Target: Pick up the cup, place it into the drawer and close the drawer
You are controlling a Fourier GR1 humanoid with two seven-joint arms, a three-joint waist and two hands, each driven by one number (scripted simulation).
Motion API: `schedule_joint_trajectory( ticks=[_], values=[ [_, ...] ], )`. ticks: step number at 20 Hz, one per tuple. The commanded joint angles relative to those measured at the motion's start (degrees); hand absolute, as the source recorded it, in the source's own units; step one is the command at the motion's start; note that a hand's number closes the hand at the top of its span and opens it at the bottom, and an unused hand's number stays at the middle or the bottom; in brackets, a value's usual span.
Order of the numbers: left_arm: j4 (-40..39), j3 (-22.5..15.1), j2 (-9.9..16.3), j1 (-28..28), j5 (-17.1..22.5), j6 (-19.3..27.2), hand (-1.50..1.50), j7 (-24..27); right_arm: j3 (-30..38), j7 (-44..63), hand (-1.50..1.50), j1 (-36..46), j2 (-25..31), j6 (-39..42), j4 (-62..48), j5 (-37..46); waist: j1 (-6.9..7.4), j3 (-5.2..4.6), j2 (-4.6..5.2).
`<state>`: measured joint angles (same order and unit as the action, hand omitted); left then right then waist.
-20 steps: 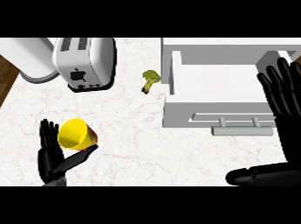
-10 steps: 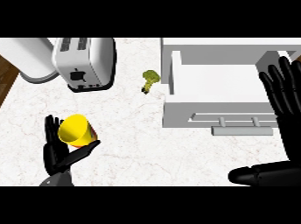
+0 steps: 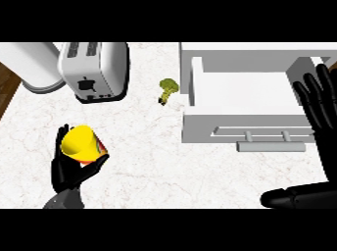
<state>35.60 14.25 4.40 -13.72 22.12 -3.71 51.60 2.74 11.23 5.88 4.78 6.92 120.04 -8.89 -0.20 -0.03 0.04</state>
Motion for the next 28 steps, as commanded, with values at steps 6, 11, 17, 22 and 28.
schedule_joint_trajectory(
  ticks=[6, 11, 17, 22, 28],
  values=[
    [-1.01, -1.12, 0.04, 0.47, -0.94, -4.37, 1.50, 7.73, 2.56, 0.77, -1.50, -2.70, 1.49, 2.13, 2.31, -3.35, 0.05, 0.02, -0.05],
    [-3.27, -1.88, 2.22, -1.24, -3.13, -5.04, 1.50, 9.70, 1.33, -0.80, -1.50, -1.62, 0.37, 1.29, 0.50, -1.28, 0.08, 0.02, -0.02],
    [-6.75, -4.18, 4.08, -4.36, -6.01, -10.08, 1.50, 11.61, 0.83, -2.19, -1.50, 0.26, -0.16, 0.72, -1.69, 0.16, -0.03, -0.01, 0.07],
    [0.24, -4.59, 4.43, -4.52, -4.62, -11.05, 1.50, 8.53, 1.77, -0.29, -1.50, -3.04, 0.70, 1.81, 2.93, -2.28, -0.08, 0.02, -0.12],
    [13.86, -9.69, 3.24, -1.57, -5.79, -9.97, 1.50, 1.71, 0.70, -5.64, -1.50, -3.47, -0.54, 2.34, -2.87, 0.57, 0.36, 0.07, -0.13]
  ],
)
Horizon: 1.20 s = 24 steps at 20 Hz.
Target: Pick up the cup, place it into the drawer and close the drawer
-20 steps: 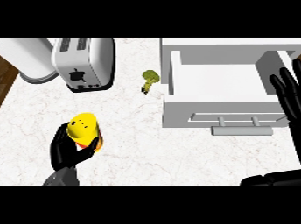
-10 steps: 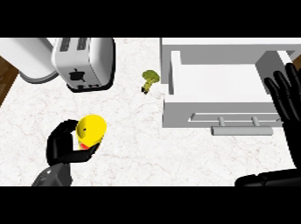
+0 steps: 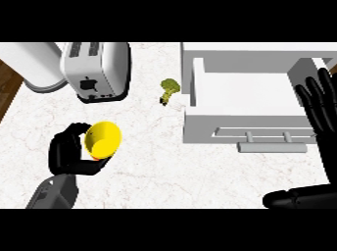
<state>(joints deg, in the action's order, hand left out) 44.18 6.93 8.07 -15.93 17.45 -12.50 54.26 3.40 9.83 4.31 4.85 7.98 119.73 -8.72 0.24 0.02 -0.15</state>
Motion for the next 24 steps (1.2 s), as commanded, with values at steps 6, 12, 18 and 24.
schedule_joint_trajectory(
  ticks=[6, 12, 18, 24],
  values=[
    [27.11, -6.25, -0.47, 1.61, 1.98, 1.85, 1.50, -19.80, 0.66, 4.71, -1.50, -0.23, 0.72, -0.82, 4.32, -1.72, 0.38, 0.07, -0.36],
    [34.45, -8.53, -5.34, -5.41, 1.78, 9.71, 1.50, -29.81, -0.04, 1.77, -1.50, 1.10, -0.21, -1.43, 0.38, 0.84, -0.18, 0.01, 0.01],
    [39.77, -7.40, -4.40, -12.11, 1.59, 14.64, 1.50, -39.47, -0.41, 3.62, -1.50, 0.25, 0.20, -1.54, 3.53, 0.98, -0.37, -0.01, 0.04],
    [30.72, -8.18, -6.19, -21.58, -3.11, 17.35, 1.50, -38.78, -4.29, -0.48, -1.50, -0.69, -2.96, -2.69, 1.05, 5.24, -0.70, -0.02, 0.21]
  ],
)
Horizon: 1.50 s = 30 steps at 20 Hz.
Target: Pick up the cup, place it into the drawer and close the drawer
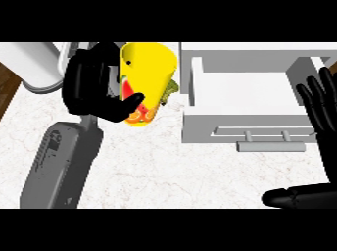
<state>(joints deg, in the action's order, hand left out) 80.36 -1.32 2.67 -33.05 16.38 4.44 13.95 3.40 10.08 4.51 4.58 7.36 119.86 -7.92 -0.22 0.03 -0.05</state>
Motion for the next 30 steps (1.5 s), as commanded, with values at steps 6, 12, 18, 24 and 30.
schedule_joint_trajectory(
  ticks=[6, 12, 18, 24, 30],
  values=[
    [-10.44, 1.12, -1.30, -14.48, -4.15, 4.59, 1.50, -3.94, 1.81, -0.67, -1.50, -3.43, 1.45, 3.00, 1.95, -3.17, -0.49, -0.01, 0.10],
    [-17.17, -5.15, -2.63, -22.64, -4.28, 12.93, 1.50, -5.06, -0.98, -2.73, -1.50, -1.53, -0.47, 1.09, -1.15, 1.53, -0.96, 0.00, 0.19],
    [-28.67, -2.81, -2.66, -30.04, -3.20, 12.22, 1.50, -4.12, 2.74, -3.68, -1.50, -1.63, 1.35, 3.60, -3.39, -2.86, -0.90, 0.00, 0.27],
    [-37.28, -8.70, -2.66, -33.68, 3.64, 16.28, 1.50, 0.93, 3.12, -1.68, -1.50, 0.32, 1.51, 2.01, -1.95, -2.54, -1.38, -0.01, 0.30],
    [-46.87, -12.16, -2.67, -38.23, 9.70, 17.03, 1.50, 4.04, 0.65, -1.72, -1.50, 3.11, 0.06, 0.16, -3.36, 0.43, -1.95, -0.01, 0.54]
  ],
)
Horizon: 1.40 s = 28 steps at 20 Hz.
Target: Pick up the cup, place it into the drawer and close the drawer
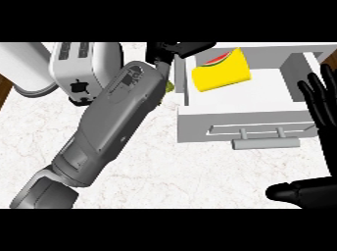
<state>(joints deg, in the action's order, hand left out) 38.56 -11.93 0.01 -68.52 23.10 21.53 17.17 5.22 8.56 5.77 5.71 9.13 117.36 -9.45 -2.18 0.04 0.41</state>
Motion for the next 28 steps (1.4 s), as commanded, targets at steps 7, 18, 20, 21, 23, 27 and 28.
schedule_joint_trajectory(
  ticks=[7, 18, 20, 21, 23, 27, 28],
  values=[
    [-12.23, -9.19, -0.01, -6.42, 6.28, 2.31, 1.50, 3.00, 0.50, -0.50, -1.50, 5.17, 0.46, -0.01, -4.69, -0.17, -1.73, 0.04, 0.66],
    [-19.34, -18.68, -0.01, -9.91, 8.63, 3.68, 1.50, 0.35, -0.98, -2.24, -1.50, 3.59, -0.33, 1.67, -3.90, -1.01, -3.75, 0.08, 1.08],
    [-17.43, -21.66, -0.01, -8.30, 9.26, 6.75, -1.50, -0.06, -1.04, -0.75, -1.50, 5.05, 0.10, 2.01, -3.30, -2.20, -4.59, 0.08, 1.01],
    [-18.02, -21.86, -0.01, -8.14, 9.25, 6.58, -1.50, 1.19, -0.64, -2.94, -1.50, 4.07, 0.18, 2.13, -5.16, -0.77, -4.46, 0.09, 1.19],
    [-16.39, -22.30, -0.01, -7.04, 10.91, 6.94, -1.50, 1.17, -1.90, -0.63, -1.50, 5.11, -0.68, 1.03, -2.99, -1.05, -4.34, 0.05, 1.00],
    [-15.73, -21.14, -0.01, -6.80, 13.95, 5.18, -1.50, 5.02, -0.65, -3.36, -1.50, 4.36, -0.89, 2.47, -4.59, -3.19, -4.21, 0.06, 1.29],
    [-11.72, -21.17, -0.01, -7.45, 16.62, 6.23, -1.50, 2.20, -2.48, -1.63, -1.50, 5.75, -1.79, 1.11, -5.03, -1.64, -4.13, 0.03, 1.02]
  ],
)
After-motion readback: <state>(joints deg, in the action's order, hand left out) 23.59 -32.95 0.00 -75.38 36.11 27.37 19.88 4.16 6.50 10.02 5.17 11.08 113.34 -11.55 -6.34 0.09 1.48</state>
